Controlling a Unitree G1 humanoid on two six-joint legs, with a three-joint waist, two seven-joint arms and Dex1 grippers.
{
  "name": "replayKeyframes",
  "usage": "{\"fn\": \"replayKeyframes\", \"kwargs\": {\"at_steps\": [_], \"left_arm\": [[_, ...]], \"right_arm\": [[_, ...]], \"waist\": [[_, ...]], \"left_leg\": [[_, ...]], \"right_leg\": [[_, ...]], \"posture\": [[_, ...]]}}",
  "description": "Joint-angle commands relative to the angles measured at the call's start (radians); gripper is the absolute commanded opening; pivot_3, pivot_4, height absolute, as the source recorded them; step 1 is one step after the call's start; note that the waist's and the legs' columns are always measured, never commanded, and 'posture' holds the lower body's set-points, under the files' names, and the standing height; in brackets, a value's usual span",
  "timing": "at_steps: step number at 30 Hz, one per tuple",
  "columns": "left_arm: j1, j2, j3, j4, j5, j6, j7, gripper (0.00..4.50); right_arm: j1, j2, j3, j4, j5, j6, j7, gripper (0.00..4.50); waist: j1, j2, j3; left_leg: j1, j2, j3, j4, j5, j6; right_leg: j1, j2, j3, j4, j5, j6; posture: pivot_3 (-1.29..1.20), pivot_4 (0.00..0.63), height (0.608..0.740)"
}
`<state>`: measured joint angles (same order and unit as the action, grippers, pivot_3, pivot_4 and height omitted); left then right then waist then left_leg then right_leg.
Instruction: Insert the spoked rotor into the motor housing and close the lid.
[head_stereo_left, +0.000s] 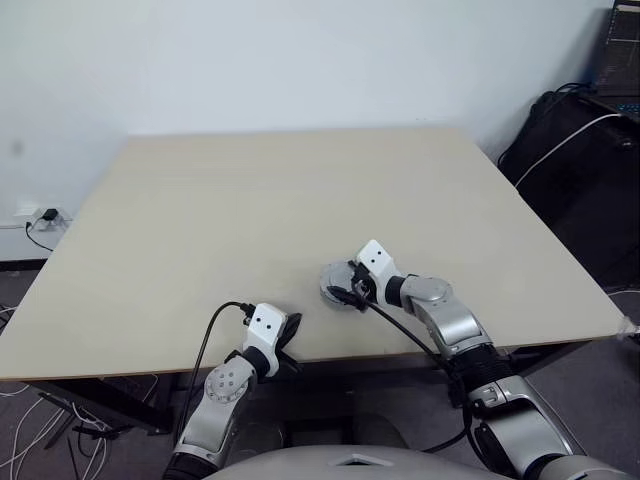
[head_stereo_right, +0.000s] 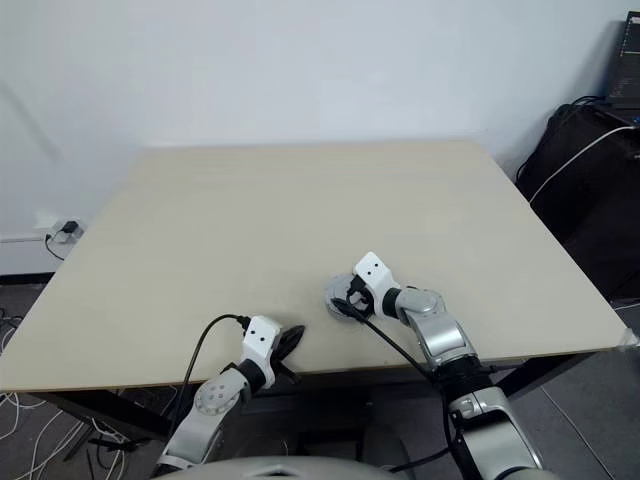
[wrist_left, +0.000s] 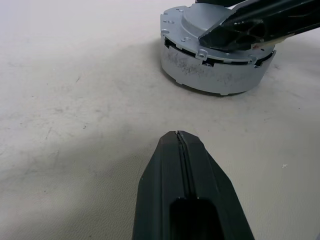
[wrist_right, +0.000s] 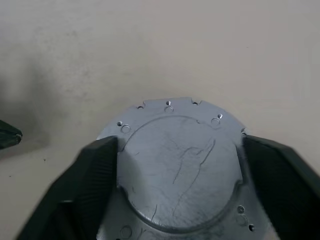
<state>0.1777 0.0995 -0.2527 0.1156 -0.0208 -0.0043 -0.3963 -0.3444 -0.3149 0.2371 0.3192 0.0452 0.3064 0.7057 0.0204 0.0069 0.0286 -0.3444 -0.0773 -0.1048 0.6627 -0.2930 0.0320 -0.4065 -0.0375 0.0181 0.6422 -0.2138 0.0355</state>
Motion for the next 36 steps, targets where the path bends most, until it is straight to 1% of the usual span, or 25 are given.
{"fn": "replayKeyframes", "kwargs": {"at_steps": [1,5,11,20,30,36], "left_arm": [[-0.01,-0.002,0.002,-0.045,-0.008,-0.017,0.0,0.0],[-0.017,-0.001,0.001,-0.039,-0.008,-0.018,-0.004,0.0],[-0.022,-0.002,-0.002,-0.032,-0.006,-0.018,-0.009,0.0],[-0.016,-0.004,0.001,-0.034,-0.008,-0.02,-0.006,0.0],[-0.016,-0.003,0.003,-0.035,-0.007,-0.019,-0.005,0.0],[-0.018,-0.004,0.002,-0.032,-0.007,-0.02,-0.005,0.0]], "right_arm": [[0.0,-0.014,-0.027,-0.033,0.01,-0.005,0.002,3.2],[0.017,-0.019,-0.038,-0.071,0.022,0.021,0.002,3.2],[0.021,-0.04,-0.019,-0.096,0.02,0.058,0.025,3.2],[0.009,-0.038,0.005,-0.077,0.004,0.072,0.031,3.2],[-0.015,-0.047,0.034,-0.078,0.001,0.144,0.079,3.2],[-0.014,-0.048,0.036,-0.081,-0.016,0.142,0.06,3.2]], "waist": [[0.001,0.0,0.0],[0.003,0.0,0.0],[0.01,0.0,0.0],[0.011,0.0,0.0],[0.008,0.001,-0.002],[0.008,0.003,-0.003]], "left_leg": [[0.0,0.0,0.0,0.0,0.0,0.0],[0.0,0.0,0.0,0.0,0.0,0.0],[0.0,0.0,0.0,0.0,0.0,0.0],[0.0,0.0,0.0,0.0,0.0,0.0],[0.0,0.0,0.0,0.0,0.0,0.0],[0.001,0.0,0.0,0.0,0.0,0.0]], "right_leg": [[0.0,0.0,0.0,0.0,0.0,0.0],[0.0,0.0,0.0,0.0,0.0,0.0],[0.0,0.0,0.0,0.0,0.0,0.0],[0.0,0.0,0.0,0.0,0.0,0.0],[0.0,0.0,0.0,0.0,0.0,0.0],[0.001,0.0,0.0,0.0,0.0,0.0]], "posture": [[0.0,0.0,0.74],[0.0,0.0,0.74],[0.0,0.0,0.74],[0.0,0.0,0.74],[0.0,0.0,0.74],[0.0,0.0,0.74]]}}
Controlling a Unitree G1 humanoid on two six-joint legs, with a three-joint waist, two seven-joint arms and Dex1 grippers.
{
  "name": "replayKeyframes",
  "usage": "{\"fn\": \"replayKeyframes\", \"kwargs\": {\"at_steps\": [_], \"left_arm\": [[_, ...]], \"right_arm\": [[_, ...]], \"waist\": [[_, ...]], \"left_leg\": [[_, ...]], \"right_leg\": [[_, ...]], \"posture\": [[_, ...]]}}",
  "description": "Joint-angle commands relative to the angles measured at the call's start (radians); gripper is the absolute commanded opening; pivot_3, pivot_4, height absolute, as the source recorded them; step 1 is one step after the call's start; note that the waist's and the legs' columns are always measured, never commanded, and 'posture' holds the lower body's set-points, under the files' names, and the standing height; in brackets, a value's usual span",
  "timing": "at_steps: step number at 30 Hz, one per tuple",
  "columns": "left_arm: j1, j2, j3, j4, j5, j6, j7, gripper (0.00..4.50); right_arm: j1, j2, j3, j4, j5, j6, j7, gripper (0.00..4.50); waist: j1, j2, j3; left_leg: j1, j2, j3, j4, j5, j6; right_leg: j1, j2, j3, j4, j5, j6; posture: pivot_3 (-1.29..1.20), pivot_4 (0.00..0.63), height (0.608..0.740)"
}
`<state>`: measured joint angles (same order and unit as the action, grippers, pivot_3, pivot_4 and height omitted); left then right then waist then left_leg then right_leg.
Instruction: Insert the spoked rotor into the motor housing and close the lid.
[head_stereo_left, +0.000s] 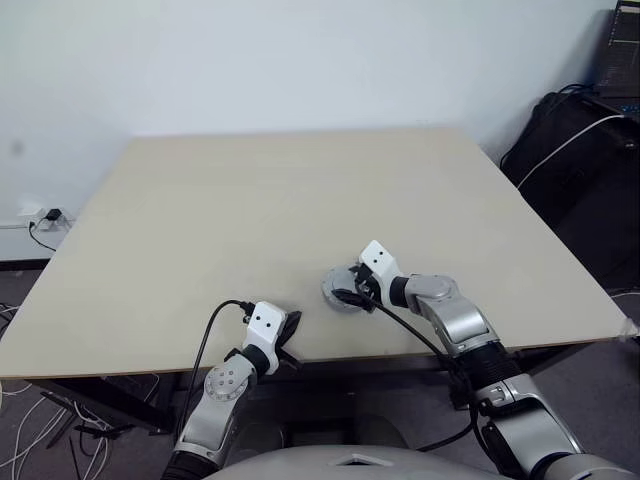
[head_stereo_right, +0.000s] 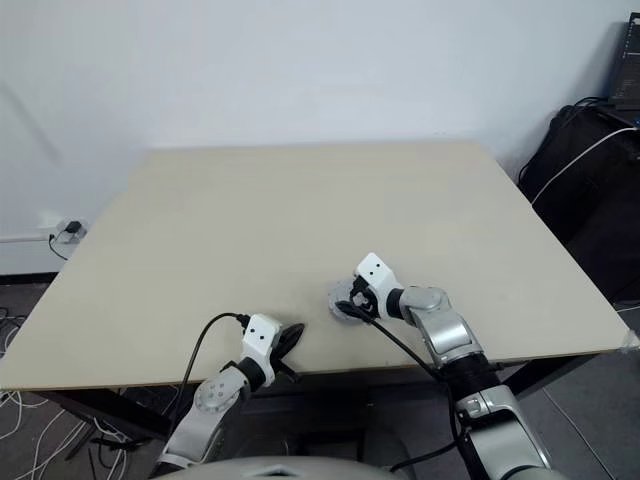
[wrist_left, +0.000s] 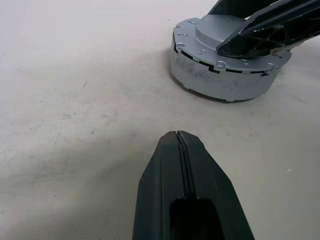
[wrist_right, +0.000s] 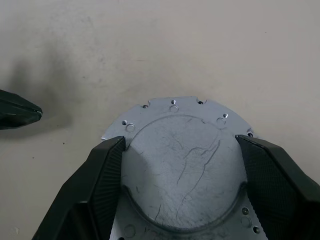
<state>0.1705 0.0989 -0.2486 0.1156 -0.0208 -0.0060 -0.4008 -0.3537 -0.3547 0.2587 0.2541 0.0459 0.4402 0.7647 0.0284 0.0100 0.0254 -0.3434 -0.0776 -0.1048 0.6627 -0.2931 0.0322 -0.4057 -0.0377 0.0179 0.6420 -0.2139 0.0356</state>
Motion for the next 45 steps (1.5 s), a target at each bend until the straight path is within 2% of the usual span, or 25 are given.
{"fn": "replayKeyframes", "kwargs": {"at_steps": [1,8,15,21,27,35,45], "left_arm": [[-0.012,-0.004,-0.001,-0.031,-0.007,-0.018,0.0,0.0],[-0.015,-0.003,-0.002,-0.027,-0.006,-0.019,-0.001,0.0],[-0.013,-0.003,-0.001,-0.027,-0.006,-0.02,0.0,0.0],[-0.01,0.0,-0.001,-0.029,-0.005,-0.021,-0.002,0.0],[-0.012,0.003,-0.004,-0.031,-0.005,-0.017,-0.008,0.0],[-0.012,0.005,-0.004,-0.033,-0.004,-0.012,-0.01,0.0],[-0.023,0.004,0.001,-0.04,-0.001,-0.018,-0.005,0.0]], "right_arm": [[-0.004,-0.007,0.013,-0.015,-0.02,0.006,-0.008,3.2],[-0.007,-0.004,0.021,0.01,-0.061,-0.021,-0.073,3.2],[-0.011,-0.009,0.03,0.026,-0.071,-0.024,-0.073,3.2],[-0.005,-0.027,0.064,0.007,-0.077,0.054,-0.038,3.2],[-0.006,-0.032,0.06,0.011,-0.091,0.114,-0.086,3.2],[-0.006,-0.035,0.057,0.02,-0.101,0.127,-0.133,3.2],[0.014,-0.045,0.07,-0.014,-0.086,0.156,-0.099,3.2]], "waist": [[0.0,0.0,0.0],[0.0,0.001,-0.001],[-0.001,0.001,-0.002],[-0.002,0.003,-0.003],[0.002,0.003,-0.004],[0.003,0.003,-0.003],[0.003,0.003,-0.003]], "left_leg": [[0.0,0.0,0.0,0.0,0.0,0.0],[0.001,0.0,0.0,0.0,0.0,0.0],[0.003,0.0,0.0,0.002,0.001,0.001],[0.005,0.0,0.0,0.002,0.001,0.001],[0.005,0.0,-0.001,0.002,0.001,0.001],[0.011,-0.001,-0.001,0.002,-0.002,-0.003],[0.012,-0.001,-0.001,0.0,-0.002,-0.002]], "right_leg": [[0.0,0.0,0.0,0.0,0.0,0.0],[0.0,0.0,0.0,0.0,0.0,0.0],[0.001,0.0,0.0,0.0,0.001,0.002],[0.003,0.0,0.0,0.0,0.001,0.002],[0.006,-0.001,-0.001,-0.002,0.001,0.002],[0.012,-0.003,-0.002,-0.004,-0.002,-0.001],[0.014,-0.003,-0.003,-0.008,-0.001,-0.001]], "posture": [[0.0,0.0,0.74],[0.0,0.0,0.74],[0.0,0.0,0.74],[0.0,0.0,0.74],[0.0,0.0,0.74],[0.0,0.0,0.74],[0.0,0.0,0.74]]}}
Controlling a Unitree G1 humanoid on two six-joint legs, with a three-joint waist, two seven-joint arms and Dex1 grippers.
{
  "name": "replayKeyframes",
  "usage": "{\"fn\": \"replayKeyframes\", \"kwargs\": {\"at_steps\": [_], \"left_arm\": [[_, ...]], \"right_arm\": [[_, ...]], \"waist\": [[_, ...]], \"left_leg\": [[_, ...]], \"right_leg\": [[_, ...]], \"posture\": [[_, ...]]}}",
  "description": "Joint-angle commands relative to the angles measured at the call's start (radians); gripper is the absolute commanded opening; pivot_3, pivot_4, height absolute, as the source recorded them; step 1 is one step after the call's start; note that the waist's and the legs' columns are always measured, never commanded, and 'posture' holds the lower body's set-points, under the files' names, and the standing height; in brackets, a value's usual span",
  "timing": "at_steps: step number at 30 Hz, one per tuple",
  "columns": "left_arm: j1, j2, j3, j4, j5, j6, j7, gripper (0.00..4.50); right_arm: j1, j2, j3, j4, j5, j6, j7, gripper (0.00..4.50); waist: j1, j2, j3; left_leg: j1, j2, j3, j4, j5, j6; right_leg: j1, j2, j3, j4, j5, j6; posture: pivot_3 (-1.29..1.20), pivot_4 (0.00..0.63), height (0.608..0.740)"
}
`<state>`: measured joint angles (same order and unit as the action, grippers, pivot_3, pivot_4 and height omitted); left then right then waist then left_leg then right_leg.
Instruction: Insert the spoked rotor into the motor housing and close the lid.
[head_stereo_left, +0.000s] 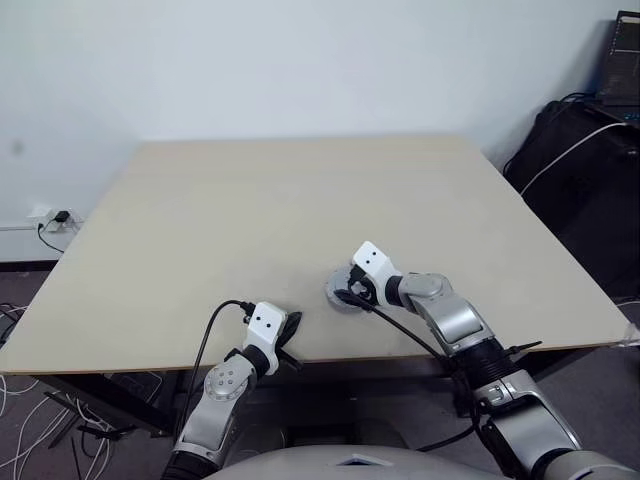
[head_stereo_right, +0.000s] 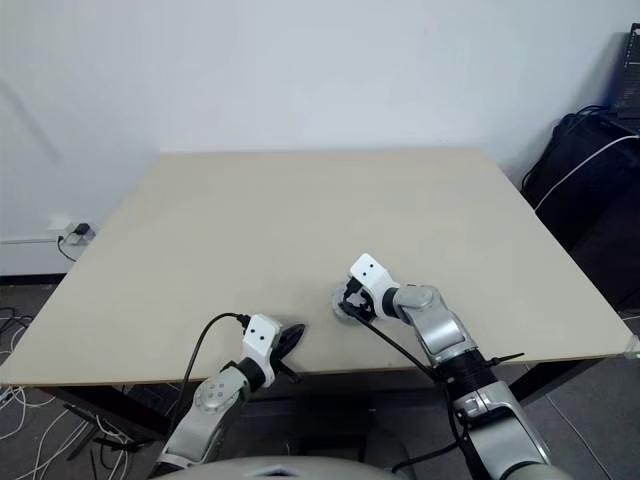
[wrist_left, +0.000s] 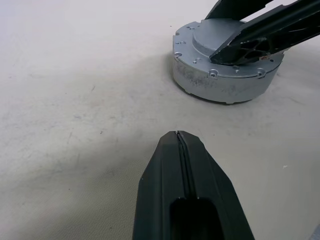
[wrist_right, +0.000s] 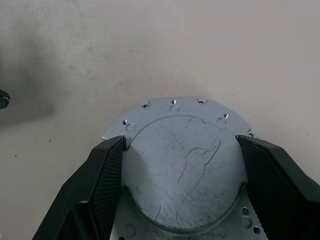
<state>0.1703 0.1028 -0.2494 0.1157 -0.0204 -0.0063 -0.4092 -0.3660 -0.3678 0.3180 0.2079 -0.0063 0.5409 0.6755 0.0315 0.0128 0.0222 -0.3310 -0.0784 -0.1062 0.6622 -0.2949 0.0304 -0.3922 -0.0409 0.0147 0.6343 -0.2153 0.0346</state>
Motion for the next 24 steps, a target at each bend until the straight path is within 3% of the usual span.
{"fn": "replayKeyframes", "kwargs": {"at_steps": [1,11,17,24], "left_arm": [[-0.039,-0.002,0.004,-0.041,0.002,-0.016,0.01,0.0],[-0.324,-0.08,0.077,0.069,-0.035,0.085,0.084,0.0],[-0.491,-0.107,0.108,0.162,-0.158,0.355,-0.024,0.0],[-0.584,-0.119,0.124,0.234,-0.218,0.508,-0.078,0.0]], "right_arm": [[0.027,-0.03,0.01,0.03,-0.034,0.056,-0.012,3.2],[0.058,-0.004,0.007,-0.004,-0.023,0.056,-0.036,3.2],[0.069,0.003,0.002,-0.019,-0.022,0.062,-0.05,3.2],[0.076,0.003,-0.009,-0.036,-0.018,0.07,-0.061,3.2]], "waist": [[0.0,0.0,0.0],[0.004,-0.002,-0.001],[-0.003,-0.003,-0.001],[-0.008,-0.004,0.0]], "left_leg": [[0.0,0.0,0.0,0.0,0.0,0.0],[-0.002,0.0,-0.002,-0.001,0.0,0.001],[-0.003,0.0,-0.002,-0.001,0.002,0.006],[-0.003,0.0,-0.002,-0.002,0.001,0.006]], "right_leg": [[0.0,0.0,0.0,-0.001,0.0,0.0],[0.001,0.001,-0.001,-0.006,0.005,0.008],[0.0,0.002,-0.001,-0.006,0.005,0.008],[-0.001,0.003,-0.001,-0.007,0.004,0.008]], "posture": [[0.0,0.0,0.74],[0.0,0.0,0.74],[0.0,0.0,0.74],[0.0,0.0,0.74]]}}
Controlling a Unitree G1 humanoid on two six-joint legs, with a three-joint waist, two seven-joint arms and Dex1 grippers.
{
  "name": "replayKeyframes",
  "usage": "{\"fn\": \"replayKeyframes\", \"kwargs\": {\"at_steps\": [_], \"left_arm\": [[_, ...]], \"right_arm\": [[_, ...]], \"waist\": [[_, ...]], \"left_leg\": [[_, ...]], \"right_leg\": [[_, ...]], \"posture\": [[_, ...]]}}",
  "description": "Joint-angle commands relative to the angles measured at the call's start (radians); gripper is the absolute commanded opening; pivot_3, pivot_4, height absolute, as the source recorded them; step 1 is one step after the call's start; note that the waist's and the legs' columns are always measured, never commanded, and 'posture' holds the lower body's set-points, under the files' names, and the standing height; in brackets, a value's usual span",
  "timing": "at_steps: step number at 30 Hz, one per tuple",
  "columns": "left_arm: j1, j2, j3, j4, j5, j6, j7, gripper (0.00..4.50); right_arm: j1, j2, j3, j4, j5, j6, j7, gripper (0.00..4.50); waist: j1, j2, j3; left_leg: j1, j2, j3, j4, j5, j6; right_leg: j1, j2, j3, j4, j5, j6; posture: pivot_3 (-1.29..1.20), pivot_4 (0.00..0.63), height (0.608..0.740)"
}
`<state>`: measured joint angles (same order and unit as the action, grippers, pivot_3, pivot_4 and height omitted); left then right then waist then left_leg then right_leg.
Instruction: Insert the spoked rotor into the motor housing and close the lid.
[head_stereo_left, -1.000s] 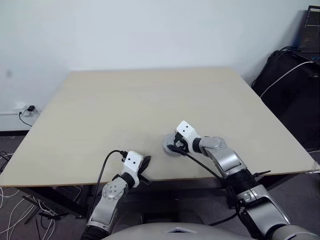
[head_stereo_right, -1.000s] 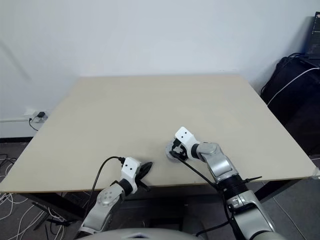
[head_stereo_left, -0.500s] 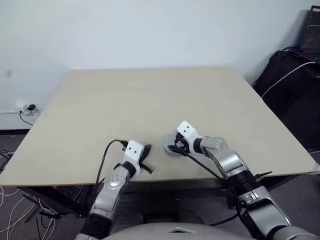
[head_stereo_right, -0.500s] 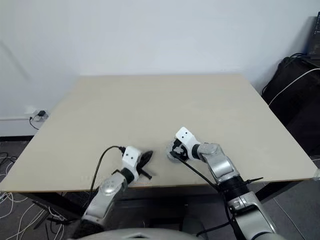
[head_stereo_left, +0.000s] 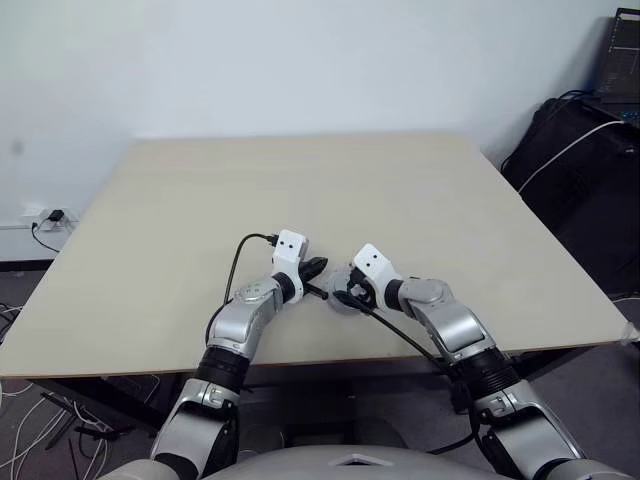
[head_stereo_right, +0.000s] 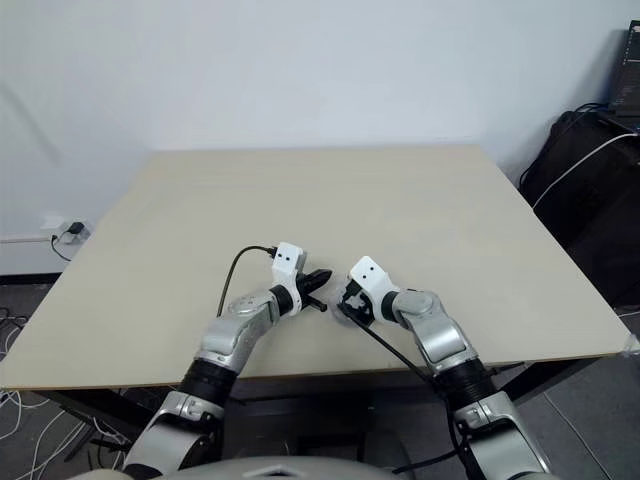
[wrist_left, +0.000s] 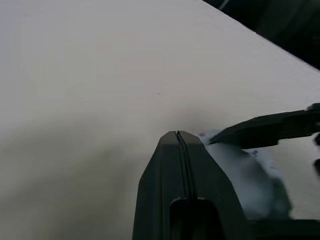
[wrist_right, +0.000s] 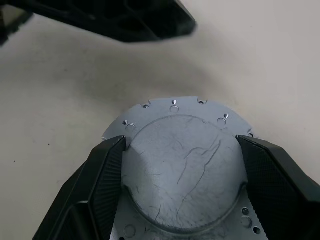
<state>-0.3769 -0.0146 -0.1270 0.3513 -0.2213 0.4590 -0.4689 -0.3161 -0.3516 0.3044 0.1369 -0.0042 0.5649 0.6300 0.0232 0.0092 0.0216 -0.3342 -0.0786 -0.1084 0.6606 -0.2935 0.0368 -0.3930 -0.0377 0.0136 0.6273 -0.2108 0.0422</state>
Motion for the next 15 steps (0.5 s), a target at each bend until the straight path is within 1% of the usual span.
{"fn": "replayKeyframes", "kwargs": {"at_steps": [1,6,12,15], "left_arm": [[-0.041,0.001,-0.005,0.0,-0.011,0.058,-0.02,0.0],[-0.054,0.013,-0.023,0.016,0.019,0.132,-0.01,0.0],[-0.046,0.035,-0.059,-0.001,0.023,0.198,-0.048,0.0],[-0.049,0.041,-0.075,-0.002,0.03,0.229,-0.053,0.0]], "right_arm": [[0.027,-0.014,0.003,0.035,-0.02,0.047,-0.017,3.2],[0.03,-0.013,0.002,0.031,-0.018,0.051,-0.023,3.2],[0.025,-0.015,0.006,0.034,-0.015,0.052,-0.024,3.2],[0.023,-0.015,0.008,0.034,-0.015,0.053,-0.024,3.2]], "waist": [[0.0,0.0,0.0],[0.001,0.0,0.0],[0.0,0.0,0.0],[0.001,0.0,0.0]], "left_leg": [[0.0,0.0,0.0,0.0,0.0,0.0],[0.0,0.0,-0.001,0.0,0.0,-0.001],[0.0,0.0,-0.001,0.0,-0.001,-0.001],[0.0,0.0,-0.001,0.0,-0.003,-0.005]], "right_leg": [[0.0,0.0,0.0,0.0,0.0,0.0],[0.0,0.0,0.0,0.0,0.0,0.0],[0.0,-0.001,0.001,0.0,0.0,0.0],[0.0,-0.001,0.001,0.0,0.0,0.0]], "posture": [[0.0,0.0,0.74],[0.0,0.0,0.74],[0.0,0.0,0.74],[0.0,0.0,0.74]]}}
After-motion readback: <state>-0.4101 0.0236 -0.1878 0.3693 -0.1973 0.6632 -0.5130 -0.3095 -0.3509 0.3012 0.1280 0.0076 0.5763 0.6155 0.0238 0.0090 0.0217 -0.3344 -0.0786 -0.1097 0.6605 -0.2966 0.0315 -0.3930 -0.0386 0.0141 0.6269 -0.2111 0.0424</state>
